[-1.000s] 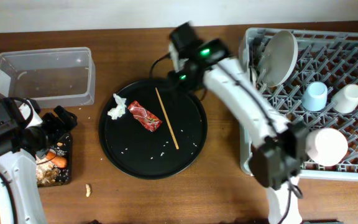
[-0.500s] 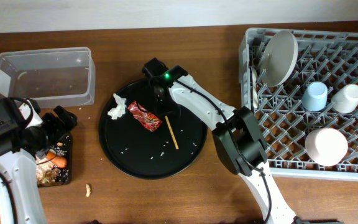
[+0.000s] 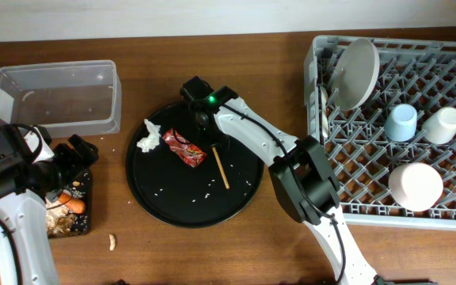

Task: Sort waste into correct bins and load items into the dishwasher rack
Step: 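Reach the right gripper to the wooden stick and grasp it, then carry the wooden stick into the rack and release it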

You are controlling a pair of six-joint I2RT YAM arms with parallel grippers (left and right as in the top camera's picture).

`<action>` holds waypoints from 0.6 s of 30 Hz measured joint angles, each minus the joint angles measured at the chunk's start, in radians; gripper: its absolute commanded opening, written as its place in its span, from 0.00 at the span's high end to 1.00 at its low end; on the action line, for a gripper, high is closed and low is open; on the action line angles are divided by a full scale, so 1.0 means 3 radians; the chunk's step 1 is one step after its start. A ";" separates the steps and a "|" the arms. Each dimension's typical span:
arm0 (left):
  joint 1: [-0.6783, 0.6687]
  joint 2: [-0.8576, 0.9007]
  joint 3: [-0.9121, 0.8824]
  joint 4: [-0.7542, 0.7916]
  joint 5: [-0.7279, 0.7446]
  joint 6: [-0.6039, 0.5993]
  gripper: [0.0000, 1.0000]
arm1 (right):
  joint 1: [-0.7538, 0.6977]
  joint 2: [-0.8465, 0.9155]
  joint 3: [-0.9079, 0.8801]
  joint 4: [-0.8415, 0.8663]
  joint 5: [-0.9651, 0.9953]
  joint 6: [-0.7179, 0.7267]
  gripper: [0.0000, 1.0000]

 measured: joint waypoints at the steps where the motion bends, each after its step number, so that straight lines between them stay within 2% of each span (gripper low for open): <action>1: 0.0000 0.0000 0.0000 -0.0001 0.0000 0.0000 0.01 | 0.0000 -0.0004 -0.0008 0.0013 0.0023 0.0013 0.96; 8: 0.0000 0.0000 0.0000 0.0000 0.0000 0.0000 0.01 | -0.0006 -0.0018 -0.0001 -0.0015 0.0037 0.0038 0.96; 15: 0.0000 0.0000 0.0000 0.0000 0.0000 0.0000 0.01 | -0.0136 -0.0113 0.0440 -0.0800 -0.0008 0.0048 0.96; 18: 0.0000 0.0000 0.0000 -0.0001 0.0000 0.0000 0.01 | -0.0435 -0.0468 0.0857 -0.1153 -0.0025 0.0023 0.96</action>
